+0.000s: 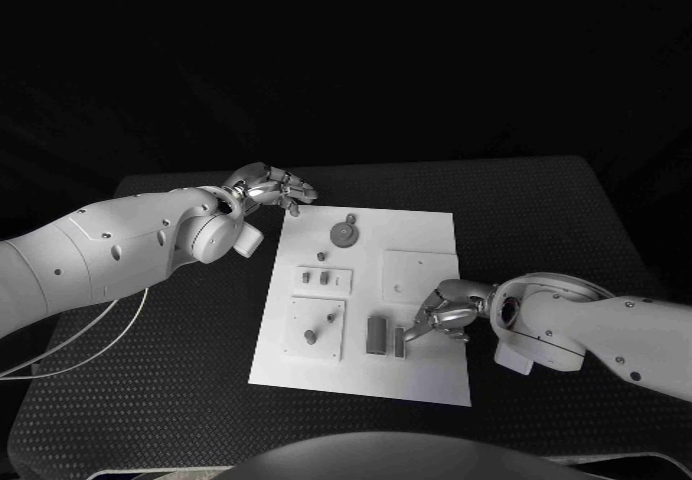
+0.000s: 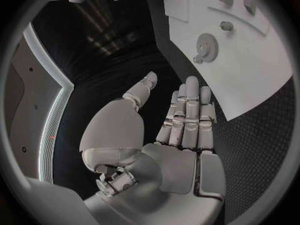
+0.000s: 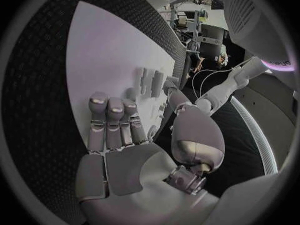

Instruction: Assemble the parts on the task board

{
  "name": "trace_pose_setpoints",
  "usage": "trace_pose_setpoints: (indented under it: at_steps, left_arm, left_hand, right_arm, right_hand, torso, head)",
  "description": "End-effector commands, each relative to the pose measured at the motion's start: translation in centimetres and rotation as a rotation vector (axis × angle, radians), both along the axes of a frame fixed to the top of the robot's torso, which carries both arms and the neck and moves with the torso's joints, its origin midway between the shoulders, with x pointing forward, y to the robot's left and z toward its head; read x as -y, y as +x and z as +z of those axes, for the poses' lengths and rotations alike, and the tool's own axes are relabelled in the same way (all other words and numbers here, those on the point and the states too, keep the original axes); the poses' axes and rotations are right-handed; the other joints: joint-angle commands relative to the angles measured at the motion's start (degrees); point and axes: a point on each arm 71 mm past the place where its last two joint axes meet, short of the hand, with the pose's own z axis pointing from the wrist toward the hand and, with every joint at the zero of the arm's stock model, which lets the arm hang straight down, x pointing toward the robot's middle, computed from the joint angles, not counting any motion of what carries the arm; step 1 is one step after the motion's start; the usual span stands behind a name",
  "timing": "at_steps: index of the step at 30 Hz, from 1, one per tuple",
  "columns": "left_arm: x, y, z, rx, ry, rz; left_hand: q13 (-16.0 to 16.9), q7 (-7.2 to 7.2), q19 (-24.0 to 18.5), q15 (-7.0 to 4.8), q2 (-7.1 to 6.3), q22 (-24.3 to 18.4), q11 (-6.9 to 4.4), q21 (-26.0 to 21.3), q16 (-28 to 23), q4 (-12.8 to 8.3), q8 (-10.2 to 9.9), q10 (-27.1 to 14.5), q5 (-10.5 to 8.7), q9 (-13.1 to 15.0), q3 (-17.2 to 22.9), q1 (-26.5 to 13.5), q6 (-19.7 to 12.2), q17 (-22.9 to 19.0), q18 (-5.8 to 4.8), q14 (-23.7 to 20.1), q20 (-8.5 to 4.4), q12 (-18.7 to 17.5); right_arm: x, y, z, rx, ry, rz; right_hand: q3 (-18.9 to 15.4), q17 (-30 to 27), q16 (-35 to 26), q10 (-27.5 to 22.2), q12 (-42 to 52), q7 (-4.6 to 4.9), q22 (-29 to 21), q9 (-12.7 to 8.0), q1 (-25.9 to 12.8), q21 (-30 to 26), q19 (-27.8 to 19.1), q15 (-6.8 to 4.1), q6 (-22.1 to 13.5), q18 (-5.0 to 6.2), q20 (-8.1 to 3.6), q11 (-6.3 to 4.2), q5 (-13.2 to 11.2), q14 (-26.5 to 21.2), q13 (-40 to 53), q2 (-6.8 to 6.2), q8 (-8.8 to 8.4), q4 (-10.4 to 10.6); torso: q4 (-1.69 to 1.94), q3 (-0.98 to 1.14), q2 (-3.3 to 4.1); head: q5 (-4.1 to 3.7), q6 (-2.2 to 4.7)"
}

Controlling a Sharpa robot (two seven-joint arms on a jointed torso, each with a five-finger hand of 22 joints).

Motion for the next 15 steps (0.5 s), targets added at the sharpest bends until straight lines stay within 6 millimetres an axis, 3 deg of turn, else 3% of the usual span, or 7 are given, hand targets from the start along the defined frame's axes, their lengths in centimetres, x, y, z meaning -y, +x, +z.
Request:
trace_pose_setpoints:
  at_steps: [1,6,9,11,12,14,15]
  left_arm:
    - [0.2,0.1,0.2,0.021,-0.026,0.013]
    - [0.1,0.3,0.4,0.029,-0.062,0.039]
    - [0.0,0.5,0.4,0.032,-0.092,0.061]
    - [-0.1,0.7,0.5,0.033,-0.112,0.073]
    - [-0.1,0.7,0.5,0.034,-0.116,0.076]
    - [-0.2,1.0,0.5,0.035,-0.130,0.086]
    - [-0.2,1.1,0.5,0.036,-0.137,0.091]
  left_hand:
    - [-0.06,-0.27,0.52,0.09,-0.15,1.09,0.45,-0.33,-0.34,0.09,0.24,0.13,-0.36,0.04,-0.10,-0.43,-0.05,0.09,0.41,0.06,-0.03,0.23]
    - [0.08,-0.44,0.62,-0.07,0.00,1.11,0.22,-0.36,-0.34,0.12,0.54,0.84,-0.35,0.12,-0.09,-0.43,0.37,0.17,0.41,0.14,-0.10,0.57]
    - [0.46,-0.71,0.67,-0.41,0.23,1.10,-0.30,-0.44,-0.37,0.09,0.90,2.50,-0.34,0.23,-0.11,-0.41,0.95,0.26,0.34,0.20,-0.25,1.37]
    - [0.91,-0.96,0.69,-0.68,0.54,1.08,-0.97,-0.55,-0.52,0.01,1.20,4.29,-0.34,0.30,-0.10,-0.33,1.46,0.27,0.21,0.14,-0.40,2.33]
    - [0.91,-0.96,0.69,-0.68,0.54,1.08,-0.97,-0.55,-0.52,0.01,1.20,4.29,-0.34,0.30,-0.10,-0.33,1.46,0.27,0.21,0.14,-0.40,2.33]
    - [1.12,-1.18,0.45,-0.56,0.81,1.02,-1.35,-0.81,-1.18,-0.16,1.38,5.09,-0.32,0.33,-0.09,-0.25,1.80,0.03,0.01,-0.46,-0.44,2.83]
    - [1.13,-1.20,0.33,-0.47,0.88,0.99,-1.37,-0.94,-1.43,-0.20,1.40,5.14,-0.33,0.32,-0.09,-0.25,1.84,-0.08,-0.06,-0.63,-0.42,2.88]
  right_arm:
    - [0.9,1.2,0.9,0.025,0.024,-0.021]
    - [2.4,4.1,2.8,0.102,0.110,-0.099]
    - [3.0,6.2,3.8,0.149,0.219,-0.141]
    - [3.4,7.5,4.3,0.177,0.288,-0.182]
    - [3.5,7.9,4.4,0.186,0.303,-0.189]
    - [4.0,9.5,4.7,0.224,0.352,-0.223]
    - [4.2,10.0,4.8,0.234,0.369,-0.236]
  right_hand:
    - [-0.02,0.03,0.18,-0.12,0.30,2.88,-0.06,0.65,-0.23,-0.19,0.34,-0.06,-3.02,3.05,-0.17,-0.28,-0.14,-0.35,-0.10,-0.04,0.50,0.19]
    - [-0.09,0.02,0.28,-0.16,0.47,2.67,-0.09,0.89,0.05,-0.18,0.36,-0.22,-2.29,3.05,-0.27,-0.46,0.18,-0.39,-0.26,0.80,1.08,0.07]
    - [-0.66,-0.01,0.32,-0.19,0.57,2.47,-0.07,1.05,0.13,-0.13,0.35,-0.40,-1.77,3.05,-0.32,-0.66,0.81,-0.43,-0.43,1.73,1.51,-0.42]
    - [-1.56,-0.11,0.29,-0.20,0.62,2.29,-0.07,1.17,0.58,-0.12,0.29,-0.58,-1.38,3.05,-0.36,-0.84,1.55,-0.46,-0.70,3.74,1.86,-1.51]
    - [-1.56,-0.11,0.29,-0.20,0.62,2.29,-0.07,1.17,0.58,-0.12,0.29,-0.58,-1.38,3.05,-0.36,-0.84,1.55,-0.46,-0.70,3.74,1.86,-1.51]
    - [-2.33,-0.28,0.06,-0.42,0.50,2.29,-0.09,1.15,1.64,-0.28,-0.03,-0.59,-1.40,3.05,-0.26,-0.86,2.28,-0.70,-0.99,4.83,1.93,-1.90]
    - [-2.51,-0.34,-0.04,-0.53,0.44,2.31,-0.11,1.13,2.09,-0.36,-0.17,-0.57,-1.40,3.05,-0.22,-0.86,2.55,-0.81,-1.09,5.10,1.95,-1.90]
  torso:
    - [0.00,-0.04,-0.13]
    - [-0.05,-0.12,-0.43]
    - [-0.09,-0.13,-0.80]
    - [-0.12,-0.15,-1.06]
    - [-0.15,-0.16,-1.15]
    - [-0.18,-0.21,-1.59]
    - [-0.19,-0.24,-1.79]
  head:
    - [-0.44,1.10]
    - [-0.86,2.87]
    - [-1.26,4.52]
    - [-1.48,6.09]
    - [-1.49,6.26]
    - [-1.65,8.24]
    - [-1.69,8.45]
